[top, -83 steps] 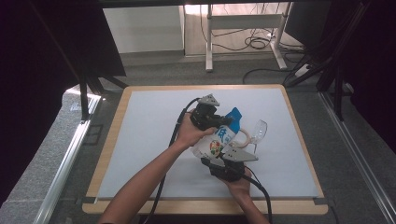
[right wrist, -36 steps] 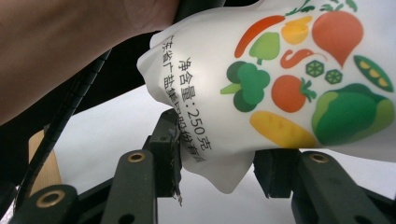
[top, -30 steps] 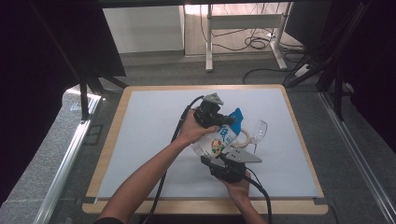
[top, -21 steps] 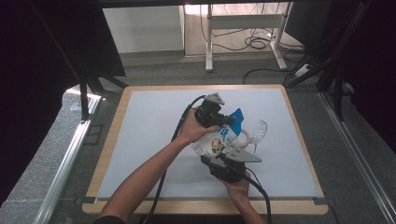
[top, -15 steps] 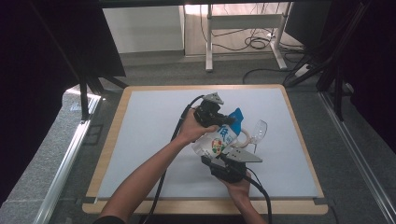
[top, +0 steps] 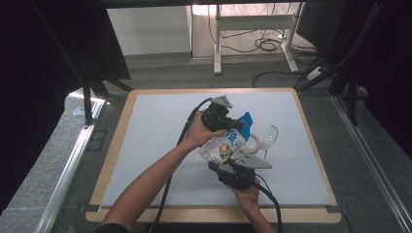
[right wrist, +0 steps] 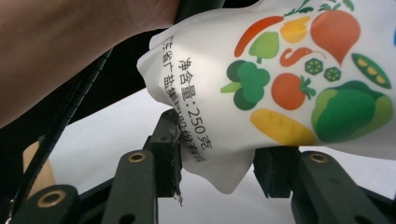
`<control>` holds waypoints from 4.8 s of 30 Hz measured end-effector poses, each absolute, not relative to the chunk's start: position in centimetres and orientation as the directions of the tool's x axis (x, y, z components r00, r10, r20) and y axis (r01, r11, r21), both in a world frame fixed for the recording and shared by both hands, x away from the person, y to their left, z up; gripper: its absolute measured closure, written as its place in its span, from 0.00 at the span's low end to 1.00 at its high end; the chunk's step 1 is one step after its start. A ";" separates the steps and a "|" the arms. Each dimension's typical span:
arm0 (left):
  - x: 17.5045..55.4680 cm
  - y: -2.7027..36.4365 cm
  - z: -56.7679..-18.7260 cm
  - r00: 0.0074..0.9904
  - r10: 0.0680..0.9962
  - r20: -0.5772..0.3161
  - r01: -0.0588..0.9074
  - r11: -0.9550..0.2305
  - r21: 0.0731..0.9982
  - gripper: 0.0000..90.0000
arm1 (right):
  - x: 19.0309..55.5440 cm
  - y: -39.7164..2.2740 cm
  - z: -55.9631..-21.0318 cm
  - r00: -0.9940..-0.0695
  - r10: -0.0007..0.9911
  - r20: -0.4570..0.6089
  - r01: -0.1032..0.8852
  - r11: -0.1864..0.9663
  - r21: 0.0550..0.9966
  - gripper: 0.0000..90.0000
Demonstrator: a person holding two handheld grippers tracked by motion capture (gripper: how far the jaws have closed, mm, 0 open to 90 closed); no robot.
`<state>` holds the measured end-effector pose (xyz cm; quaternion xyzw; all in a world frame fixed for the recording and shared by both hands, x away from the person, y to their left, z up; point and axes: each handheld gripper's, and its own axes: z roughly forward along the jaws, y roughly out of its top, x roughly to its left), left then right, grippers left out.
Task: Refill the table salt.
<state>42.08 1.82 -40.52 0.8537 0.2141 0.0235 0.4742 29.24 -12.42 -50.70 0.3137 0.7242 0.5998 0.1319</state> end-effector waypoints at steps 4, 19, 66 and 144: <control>42.1 2.0 -40.5 0.906 0.390 -0.168 0.348 -0.454 0.820 1.00 | 29.2 -12.7 -50.7 -0.778 0.598 0.192 0.298 0.084 0.951 0.64; 42.3 2.4 -40.4 0.905 0.388 -0.175 0.351 -0.446 0.824 1.00 | 29.3 -13.1 -50.5 -0.796 0.570 0.206 0.300 0.075 0.951 0.64; 43.4 0.8 -40.6 0.911 0.373 -0.176 0.352 -0.480 0.804 1.00 | 29.4 -11.5 -50.0 -0.688 0.672 0.272 0.365 -0.004 0.931 0.63; 43.3 0.1 -40.2 0.916 0.370 -0.153 0.337 -0.506 0.794 1.00 | 29.2 -11.2 -49.7 -0.658 0.684 0.315 0.376 -0.064 0.924 0.64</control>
